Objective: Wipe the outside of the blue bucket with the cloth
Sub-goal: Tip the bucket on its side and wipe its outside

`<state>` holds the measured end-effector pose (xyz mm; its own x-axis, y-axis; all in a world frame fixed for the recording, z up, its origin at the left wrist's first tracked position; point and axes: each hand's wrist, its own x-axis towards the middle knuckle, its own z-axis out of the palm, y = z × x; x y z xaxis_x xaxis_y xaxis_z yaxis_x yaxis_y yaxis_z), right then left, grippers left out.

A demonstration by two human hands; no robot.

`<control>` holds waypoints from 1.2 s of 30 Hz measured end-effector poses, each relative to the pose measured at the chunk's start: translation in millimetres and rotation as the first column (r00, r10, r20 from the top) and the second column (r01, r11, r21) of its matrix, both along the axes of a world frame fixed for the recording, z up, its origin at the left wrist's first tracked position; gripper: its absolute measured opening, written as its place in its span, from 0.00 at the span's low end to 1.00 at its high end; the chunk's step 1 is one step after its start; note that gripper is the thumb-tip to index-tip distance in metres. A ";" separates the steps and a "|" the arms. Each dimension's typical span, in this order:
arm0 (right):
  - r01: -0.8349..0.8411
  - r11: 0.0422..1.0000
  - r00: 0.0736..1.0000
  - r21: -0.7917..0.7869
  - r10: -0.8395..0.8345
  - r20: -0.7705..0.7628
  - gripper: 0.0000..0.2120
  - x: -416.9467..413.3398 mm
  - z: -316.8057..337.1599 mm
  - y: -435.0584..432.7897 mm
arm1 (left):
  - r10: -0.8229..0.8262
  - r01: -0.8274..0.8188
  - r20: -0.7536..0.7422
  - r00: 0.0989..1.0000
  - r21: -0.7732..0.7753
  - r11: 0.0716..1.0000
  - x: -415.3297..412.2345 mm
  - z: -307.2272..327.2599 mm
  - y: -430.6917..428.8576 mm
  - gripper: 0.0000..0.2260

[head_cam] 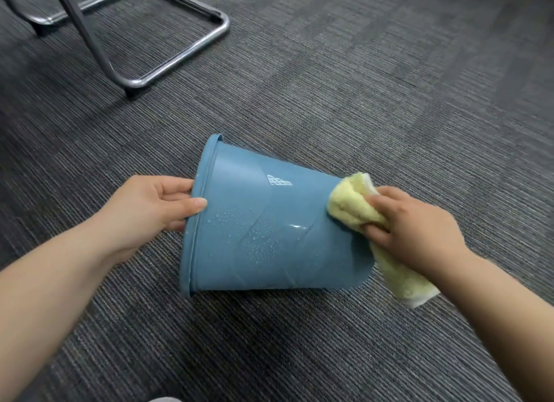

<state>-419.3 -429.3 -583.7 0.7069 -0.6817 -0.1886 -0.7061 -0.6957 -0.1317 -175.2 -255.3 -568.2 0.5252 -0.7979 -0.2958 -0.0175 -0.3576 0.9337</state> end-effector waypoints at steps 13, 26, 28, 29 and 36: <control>-0.103 0.995 0.993 0.015 0.102 0.063 0.19 4.6 -2.2 13.9 | 0.008 -0.008 0.031 0.999 0.021 1.000 2.6 -2.2 -0.8 0.10; -0.116 0.992 0.990 0.042 0.112 0.091 0.18 3.9 -4.7 21.4 | 0.101 -0.104 0.090 0.991 0.036 0.994 8.8 -8.8 -1.6 0.09; -0.035 0.999 0.996 0.036 0.032 0.078 0.17 1.4 -5.4 14.0 | 0.126 -0.129 0.098 0.987 0.033 0.991 9.9 -11.4 -2.0 0.11; 0.009 0.999 0.998 0.030 -0.011 0.066 0.16 0.4 -5.8 9.4 | 0.137 -0.141 0.106 0.985 0.033 0.989 9.8 -12.4 -1.9 0.11; 0.118 0.993 0.992 0.009 -0.118 0.039 0.12 3.8 -8.3 -2.1 | 0.024 -0.028 0.131 0.991 0.033 0.999 8.3 -13.3 1.1 0.12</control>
<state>-415.6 -431.4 -592.1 0.6284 -0.7598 -0.1666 -0.7775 -0.6067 -0.1656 -166.9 -254.2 -581.4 0.5814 -0.7741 -0.2505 -0.1287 -0.3916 0.9111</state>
